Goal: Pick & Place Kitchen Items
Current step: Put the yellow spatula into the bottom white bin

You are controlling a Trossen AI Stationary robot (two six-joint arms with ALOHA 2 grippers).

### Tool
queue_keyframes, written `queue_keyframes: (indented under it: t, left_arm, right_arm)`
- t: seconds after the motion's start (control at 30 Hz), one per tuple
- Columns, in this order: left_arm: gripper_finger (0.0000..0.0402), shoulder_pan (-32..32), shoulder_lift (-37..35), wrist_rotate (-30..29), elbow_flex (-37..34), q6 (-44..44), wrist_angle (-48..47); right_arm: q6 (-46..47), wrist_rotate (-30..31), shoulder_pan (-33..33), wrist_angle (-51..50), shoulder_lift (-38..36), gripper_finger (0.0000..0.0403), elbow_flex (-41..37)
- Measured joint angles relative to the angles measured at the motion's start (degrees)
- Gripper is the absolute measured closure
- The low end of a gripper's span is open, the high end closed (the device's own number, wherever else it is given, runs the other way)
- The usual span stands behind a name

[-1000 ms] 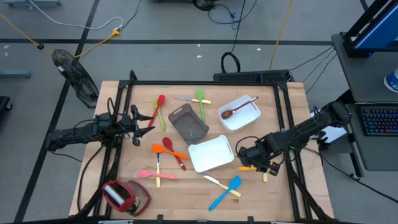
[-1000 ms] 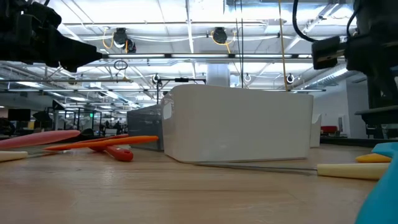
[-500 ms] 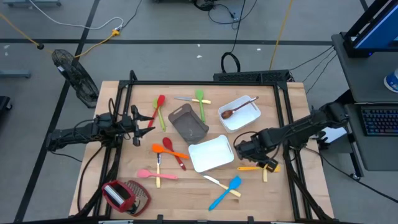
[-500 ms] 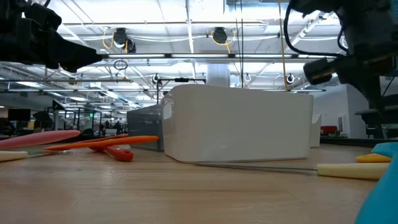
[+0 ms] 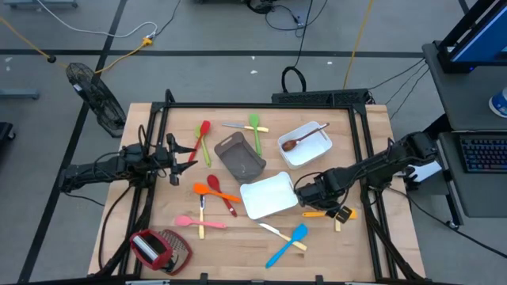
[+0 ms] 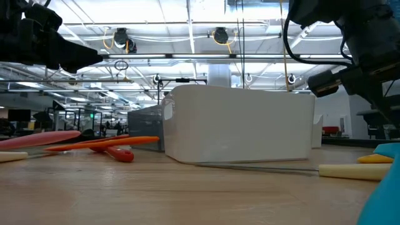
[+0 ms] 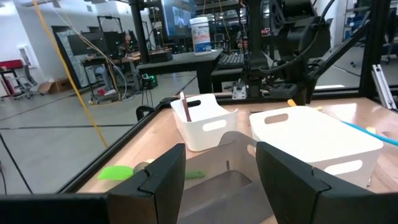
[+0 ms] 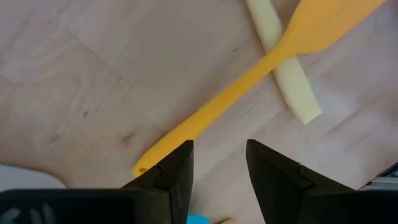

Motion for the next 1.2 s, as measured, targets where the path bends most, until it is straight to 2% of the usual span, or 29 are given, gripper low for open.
queue_keyframes:
  t: [0.9, 1.2]
  left_arm:
    - [0.0199, -0.01, 0.0, -0.01, 0.0, 0.02, 0.0]
    - [0.0199, 0.0, 0.0, 0.0, 0.0, 0.02, 0.0]
  right_arm:
    - [0.39, -1.53, -1.01, -1.88, 0.0, 0.0261, -2.01]
    - [-0.81, -0.19, -0.78, 0.44, 0.0, 0.0261, -2.03]
